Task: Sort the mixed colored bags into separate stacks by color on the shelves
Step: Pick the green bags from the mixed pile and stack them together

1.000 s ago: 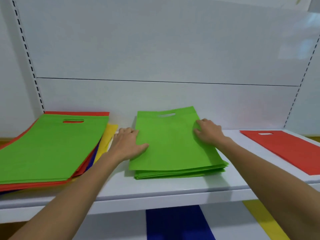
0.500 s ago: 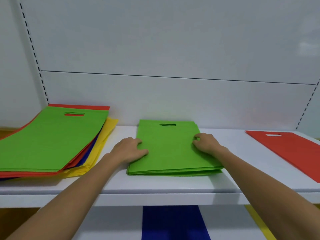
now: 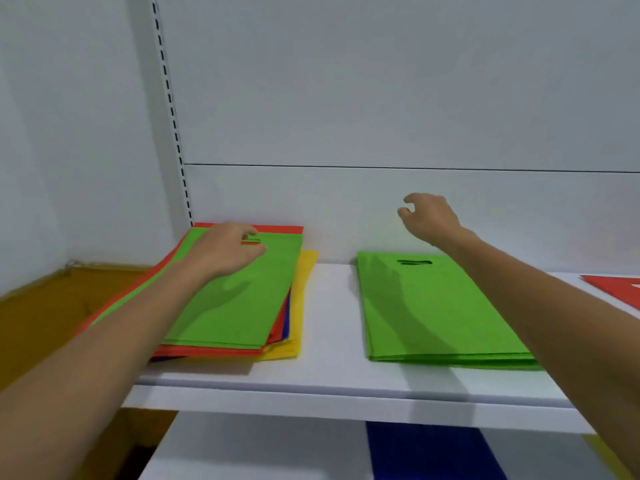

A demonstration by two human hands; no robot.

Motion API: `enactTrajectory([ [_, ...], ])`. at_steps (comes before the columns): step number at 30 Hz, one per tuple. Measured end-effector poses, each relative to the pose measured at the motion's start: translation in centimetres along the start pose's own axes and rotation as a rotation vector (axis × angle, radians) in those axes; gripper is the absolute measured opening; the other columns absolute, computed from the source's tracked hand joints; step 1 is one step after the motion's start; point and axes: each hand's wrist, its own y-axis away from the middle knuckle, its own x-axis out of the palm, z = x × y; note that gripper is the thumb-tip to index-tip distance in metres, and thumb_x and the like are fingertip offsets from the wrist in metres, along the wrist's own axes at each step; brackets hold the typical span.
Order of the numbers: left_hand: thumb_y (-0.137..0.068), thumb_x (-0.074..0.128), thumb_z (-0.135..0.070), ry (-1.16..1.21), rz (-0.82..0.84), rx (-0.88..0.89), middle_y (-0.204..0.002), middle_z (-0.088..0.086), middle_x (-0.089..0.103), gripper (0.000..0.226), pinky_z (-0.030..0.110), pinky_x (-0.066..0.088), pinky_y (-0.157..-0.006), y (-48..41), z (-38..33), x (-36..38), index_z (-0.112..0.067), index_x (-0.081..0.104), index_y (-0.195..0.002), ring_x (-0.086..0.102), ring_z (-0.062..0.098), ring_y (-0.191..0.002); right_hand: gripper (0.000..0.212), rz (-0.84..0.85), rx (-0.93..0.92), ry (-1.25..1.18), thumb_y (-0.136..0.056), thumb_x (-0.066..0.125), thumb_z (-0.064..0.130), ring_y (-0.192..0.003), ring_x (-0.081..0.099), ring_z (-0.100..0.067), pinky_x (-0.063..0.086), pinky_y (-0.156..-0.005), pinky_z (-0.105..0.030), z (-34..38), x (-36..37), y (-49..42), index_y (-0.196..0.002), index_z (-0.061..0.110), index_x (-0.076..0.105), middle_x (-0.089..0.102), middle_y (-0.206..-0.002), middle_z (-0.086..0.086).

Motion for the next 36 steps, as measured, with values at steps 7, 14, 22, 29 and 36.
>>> enactTrajectory([
  [7,-0.086,0.060,-0.038,-0.074,0.026,-0.068,-0.124,0.011,0.060,0.046,0.035,0.043,-0.095,1.5,9.8,-3.8,-0.015,0.056,-0.126,0.056,0.028,-0.112,0.036,0.062,-0.079,-0.060,-0.094,0.045,0.024,-0.120,0.047,-0.032,0.044,-0.095,-0.040,10.5,4.9,1.1,-0.122,0.005,0.055,0.055,-0.128,-0.015],
  [14,-0.093,0.048,-0.038,-0.055,0.091,-0.071,-0.125,0.012,0.059,0.040,0.034,0.042,-0.095,2.2,15.0,-3.9,-0.014,0.057,-0.124,0.055,0.027,-0.113,0.038,0.190,-0.072,-0.029,-0.094,0.046,0.028,-0.122,0.046,-0.031,0.040,-0.096,-0.039,16.0,10.0,3.4,-0.127,0.009,0.050,0.053,-0.129,-0.014],
  [22,-0.085,0.063,-0.040,-0.060,0.237,-0.108,-0.133,0.015,0.053,0.052,0.032,0.039,-0.100,2.1,17.7,-0.9,-0.014,0.052,-0.129,0.049,0.028,-0.122,0.035,0.300,0.157,0.053,-0.089,0.049,0.014,-0.114,0.051,-0.035,0.044,-0.090,-0.037,18.0,13.4,6.6,-0.121,-0.001,0.047,0.051,-0.124,-0.018],
  [29,-0.076,0.075,-0.017,0.198,0.034,-0.222,-0.126,0.016,0.057,0.054,0.031,0.038,-0.099,1.9,18.2,-0.1,-0.006,0.054,-0.125,0.053,0.028,-0.116,0.032,0.098,0.173,-0.084,-0.087,0.051,0.001,-0.110,0.051,-0.035,0.043,-0.086,-0.038,18.8,14.3,7.5,-0.117,-0.005,0.042,0.049,-0.120,-0.021],
  [36,-0.081,0.067,-0.004,0.277,-0.106,-0.271,-0.102,0.014,0.066,0.026,0.030,0.046,-0.084,2.1,18.3,0.6,-0.009,0.059,-0.106,0.060,0.028,-0.097,0.021,-0.014,0.156,-0.066,-0.088,0.056,0.009,-0.097,0.056,-0.037,0.044,-0.073,-0.038,18.4,14.3,7.5,-0.105,-0.001,0.049,0.059,-0.106,-0.021],
])
